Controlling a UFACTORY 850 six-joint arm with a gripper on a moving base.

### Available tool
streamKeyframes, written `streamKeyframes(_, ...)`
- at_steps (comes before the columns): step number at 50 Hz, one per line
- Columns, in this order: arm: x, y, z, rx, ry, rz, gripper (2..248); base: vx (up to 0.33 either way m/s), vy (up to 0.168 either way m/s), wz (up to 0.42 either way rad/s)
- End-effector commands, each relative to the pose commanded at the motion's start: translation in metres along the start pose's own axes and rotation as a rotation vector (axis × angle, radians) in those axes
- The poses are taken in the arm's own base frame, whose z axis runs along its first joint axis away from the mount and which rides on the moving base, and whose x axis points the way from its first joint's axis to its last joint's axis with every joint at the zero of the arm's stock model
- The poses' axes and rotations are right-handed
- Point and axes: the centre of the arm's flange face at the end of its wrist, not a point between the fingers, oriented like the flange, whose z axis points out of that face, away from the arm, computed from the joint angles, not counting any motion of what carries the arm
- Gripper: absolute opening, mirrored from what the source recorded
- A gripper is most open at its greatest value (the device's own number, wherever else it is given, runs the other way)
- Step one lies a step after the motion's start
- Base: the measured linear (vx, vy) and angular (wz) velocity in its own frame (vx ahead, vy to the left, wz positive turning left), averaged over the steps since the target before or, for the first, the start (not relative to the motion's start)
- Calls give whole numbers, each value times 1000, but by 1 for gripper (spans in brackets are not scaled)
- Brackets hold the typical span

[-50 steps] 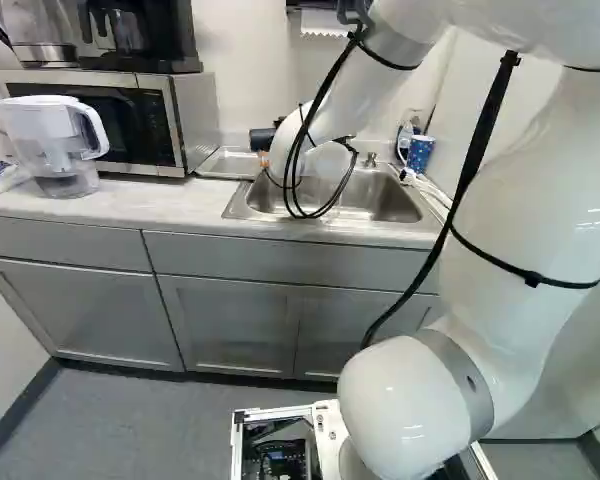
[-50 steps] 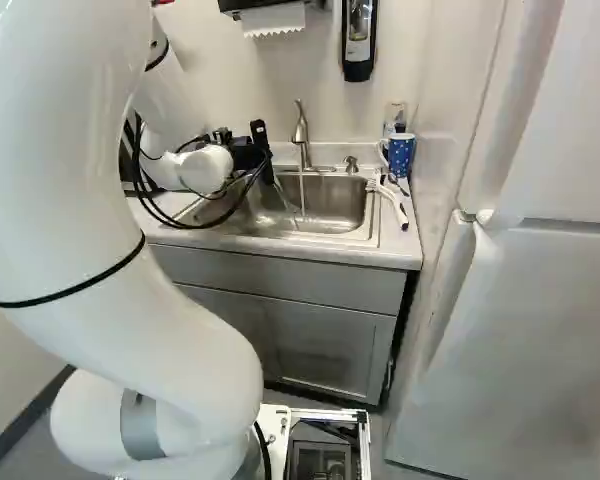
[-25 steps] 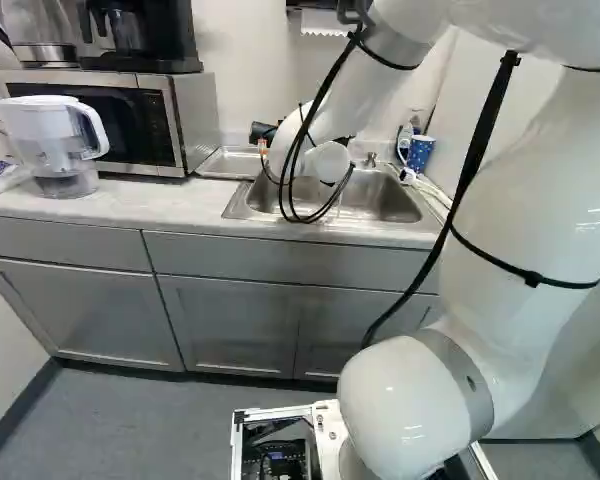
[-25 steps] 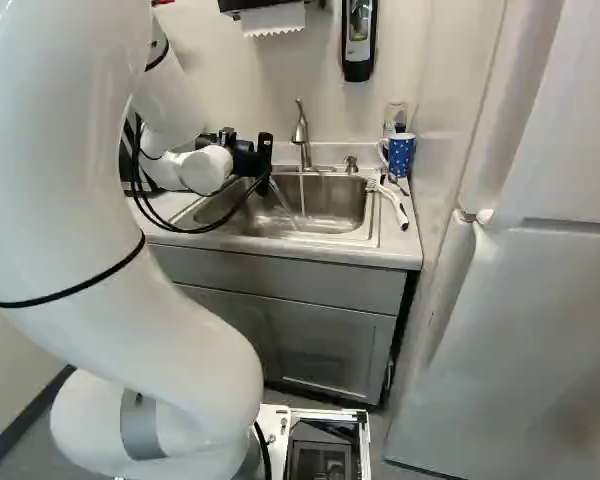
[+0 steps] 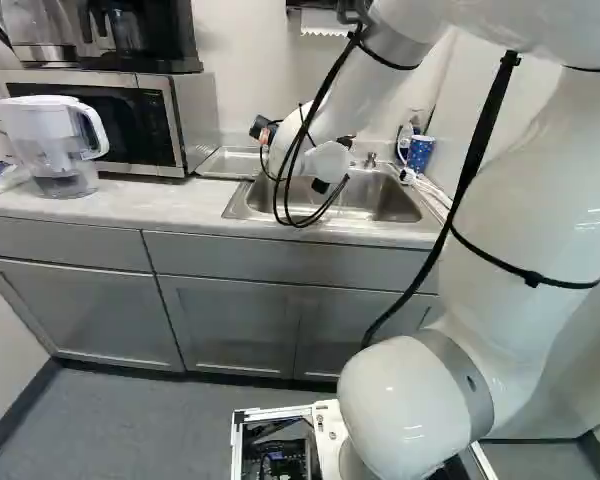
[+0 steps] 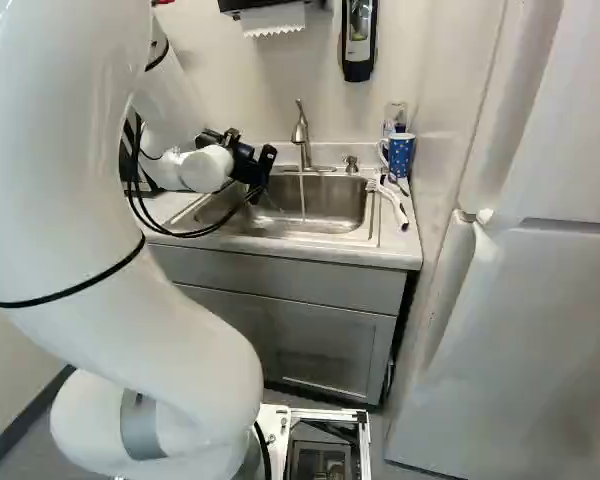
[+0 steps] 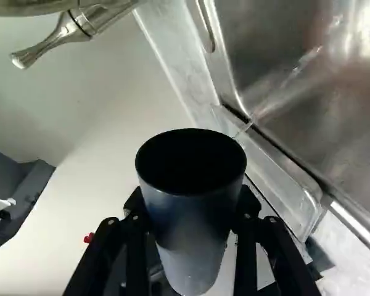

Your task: Rinse the cup and place it in the tray

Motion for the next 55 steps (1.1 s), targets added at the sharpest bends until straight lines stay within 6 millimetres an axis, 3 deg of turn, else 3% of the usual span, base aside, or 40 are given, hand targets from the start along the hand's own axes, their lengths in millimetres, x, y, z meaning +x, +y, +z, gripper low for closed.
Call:
streamKeyframes(28,0,0,0,0,0,-6,125,0,0,0)
streamKeyframes(55,0,0,0,0,0,-263,125,0,0,0)
